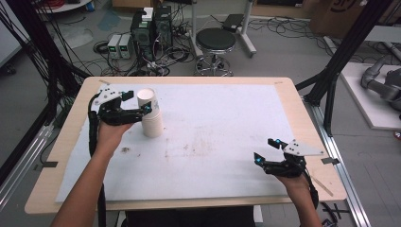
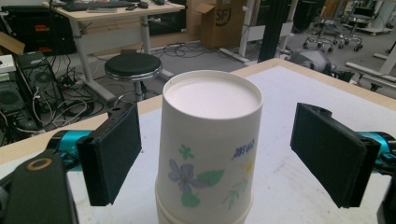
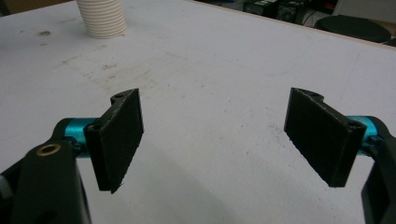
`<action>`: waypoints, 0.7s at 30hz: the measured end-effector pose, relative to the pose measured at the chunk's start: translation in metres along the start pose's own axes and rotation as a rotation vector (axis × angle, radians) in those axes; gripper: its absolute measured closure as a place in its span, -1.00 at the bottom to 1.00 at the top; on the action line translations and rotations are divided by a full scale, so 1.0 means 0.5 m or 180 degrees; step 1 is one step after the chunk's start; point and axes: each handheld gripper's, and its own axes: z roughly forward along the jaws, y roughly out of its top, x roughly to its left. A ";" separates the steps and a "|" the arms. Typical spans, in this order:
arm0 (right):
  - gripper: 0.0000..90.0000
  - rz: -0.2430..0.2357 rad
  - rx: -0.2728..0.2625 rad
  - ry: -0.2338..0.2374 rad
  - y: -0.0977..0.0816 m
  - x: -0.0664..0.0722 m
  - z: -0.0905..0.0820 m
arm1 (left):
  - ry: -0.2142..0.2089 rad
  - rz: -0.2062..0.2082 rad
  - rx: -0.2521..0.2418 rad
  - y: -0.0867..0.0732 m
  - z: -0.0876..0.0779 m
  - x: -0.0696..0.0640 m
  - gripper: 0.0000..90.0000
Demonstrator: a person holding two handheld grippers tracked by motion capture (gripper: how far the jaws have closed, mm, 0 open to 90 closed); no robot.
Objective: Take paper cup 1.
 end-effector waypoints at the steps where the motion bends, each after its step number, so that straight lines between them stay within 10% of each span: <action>1: -0.55 -0.0003 -0.0001 0.0002 0.000 0.000 0.000 | 0.0005 -0.0005 0.0015 0.001 0.006 0.001 -0.64; 21: -0.55 0.0018 -0.0001 -0.0015 -0.001 -0.003 -0.005 | -0.0066 -0.0043 0.0074 -0.001 0.055 0.011 -0.32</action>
